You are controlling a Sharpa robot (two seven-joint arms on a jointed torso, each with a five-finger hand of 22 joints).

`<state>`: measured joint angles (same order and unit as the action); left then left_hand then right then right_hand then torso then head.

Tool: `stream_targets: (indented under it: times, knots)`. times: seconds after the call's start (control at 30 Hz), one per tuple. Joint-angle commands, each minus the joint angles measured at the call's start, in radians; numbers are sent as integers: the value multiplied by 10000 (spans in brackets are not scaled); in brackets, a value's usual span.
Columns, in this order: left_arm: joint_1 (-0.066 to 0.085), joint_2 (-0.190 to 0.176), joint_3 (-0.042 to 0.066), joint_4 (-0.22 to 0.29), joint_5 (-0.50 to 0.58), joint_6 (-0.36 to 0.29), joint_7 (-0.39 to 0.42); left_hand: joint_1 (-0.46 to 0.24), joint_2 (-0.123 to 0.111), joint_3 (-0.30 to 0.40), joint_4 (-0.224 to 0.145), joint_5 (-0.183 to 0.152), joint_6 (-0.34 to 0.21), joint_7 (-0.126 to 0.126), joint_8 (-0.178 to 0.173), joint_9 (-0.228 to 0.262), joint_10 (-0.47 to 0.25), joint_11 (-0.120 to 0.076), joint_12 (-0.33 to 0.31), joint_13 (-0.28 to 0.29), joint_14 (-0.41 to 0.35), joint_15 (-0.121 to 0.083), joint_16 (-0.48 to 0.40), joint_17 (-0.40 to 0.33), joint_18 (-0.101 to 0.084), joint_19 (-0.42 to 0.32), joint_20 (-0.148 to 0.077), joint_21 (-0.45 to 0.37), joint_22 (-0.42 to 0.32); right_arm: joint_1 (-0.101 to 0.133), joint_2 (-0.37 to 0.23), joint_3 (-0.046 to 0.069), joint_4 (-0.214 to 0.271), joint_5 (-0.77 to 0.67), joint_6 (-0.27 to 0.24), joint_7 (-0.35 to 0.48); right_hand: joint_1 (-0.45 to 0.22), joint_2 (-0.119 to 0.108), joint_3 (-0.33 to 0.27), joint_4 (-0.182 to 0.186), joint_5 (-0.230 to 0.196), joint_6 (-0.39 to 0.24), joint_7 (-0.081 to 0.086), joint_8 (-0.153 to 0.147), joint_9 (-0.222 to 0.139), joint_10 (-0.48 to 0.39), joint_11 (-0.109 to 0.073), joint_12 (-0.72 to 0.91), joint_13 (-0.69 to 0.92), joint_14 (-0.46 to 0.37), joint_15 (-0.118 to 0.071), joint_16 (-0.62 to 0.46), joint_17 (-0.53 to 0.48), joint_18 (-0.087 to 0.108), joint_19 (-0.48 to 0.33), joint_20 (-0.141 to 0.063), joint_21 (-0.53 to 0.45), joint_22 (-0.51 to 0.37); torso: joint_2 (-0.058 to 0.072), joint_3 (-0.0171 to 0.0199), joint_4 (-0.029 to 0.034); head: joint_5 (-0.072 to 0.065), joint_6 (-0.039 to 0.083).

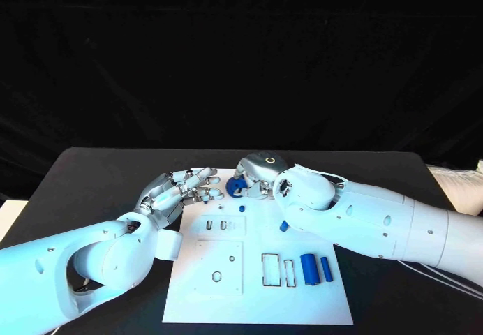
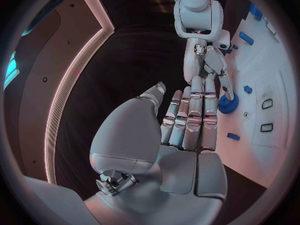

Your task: Assemble the parts on the task board

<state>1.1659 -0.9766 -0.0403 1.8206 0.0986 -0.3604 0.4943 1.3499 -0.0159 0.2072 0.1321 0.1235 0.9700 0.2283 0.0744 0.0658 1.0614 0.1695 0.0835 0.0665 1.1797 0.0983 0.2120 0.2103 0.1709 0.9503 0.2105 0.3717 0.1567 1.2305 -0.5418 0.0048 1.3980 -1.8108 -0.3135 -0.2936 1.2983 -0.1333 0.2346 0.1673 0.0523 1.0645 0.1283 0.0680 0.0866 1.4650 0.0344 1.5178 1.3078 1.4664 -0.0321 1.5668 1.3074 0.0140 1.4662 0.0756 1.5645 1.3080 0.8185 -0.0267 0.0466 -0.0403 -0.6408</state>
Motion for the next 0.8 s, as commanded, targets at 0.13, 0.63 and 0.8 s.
stream_targets:
  times: [0.13, 0.63, 0.8]
  knots:
    - [8, 12, 6, 81, 6, 204, 53, 29, 41, -7, -54, 9, -7, 7, -52, 1, -58, -34, -33, -6, -11, 55, -49, 12, 111, -61, 16, -21, -15, -5, 40, -1, -10, -145, 143, -120, -62, -148, -13, 177, -34, -229, 49, -76, -56, 833, 126, -105, 2265, 1030, 87, 9, 2572, -140, 1046, 82, 63, 2628, 0, -3, 10, 14, -15]
    - [8, -18, 6, 90, 6, 196, 22, 31, 44, -4, -57, 9, -8, 7, -54, 1, -60, -34, -35, -6, -14, 56, -52, 14, 110, -63, 17, -22, -16, 2, 4, -1, -38, 36, 567, -240, -663, -160, -167, 847, -18, -402, 89, -47, -101, 810, 177, -176, 2236, 1029, 142, 7, 2567, -140, 1046, 150, 63, 2628, 1, 4, 2, 6, 3]
    - [8, -27, 6, 87, 6, 193, 14, 30, 44, -2, -59, 9, -13, 9, -57, 0, -65, -32, -39, -7, -17, 57, -56, 17, 110, -65, 17, -22, -17, 8, 14, -2, -132, 413, 891, -323, -2644, 515, -1169, 1249, 90, -483, 97, -44, -111, 820, 218, -158, 2258, 1036, 161, 22, 2598, -140, 1046, 183, 63, 2628, 2, 6, -5, -2, 10]
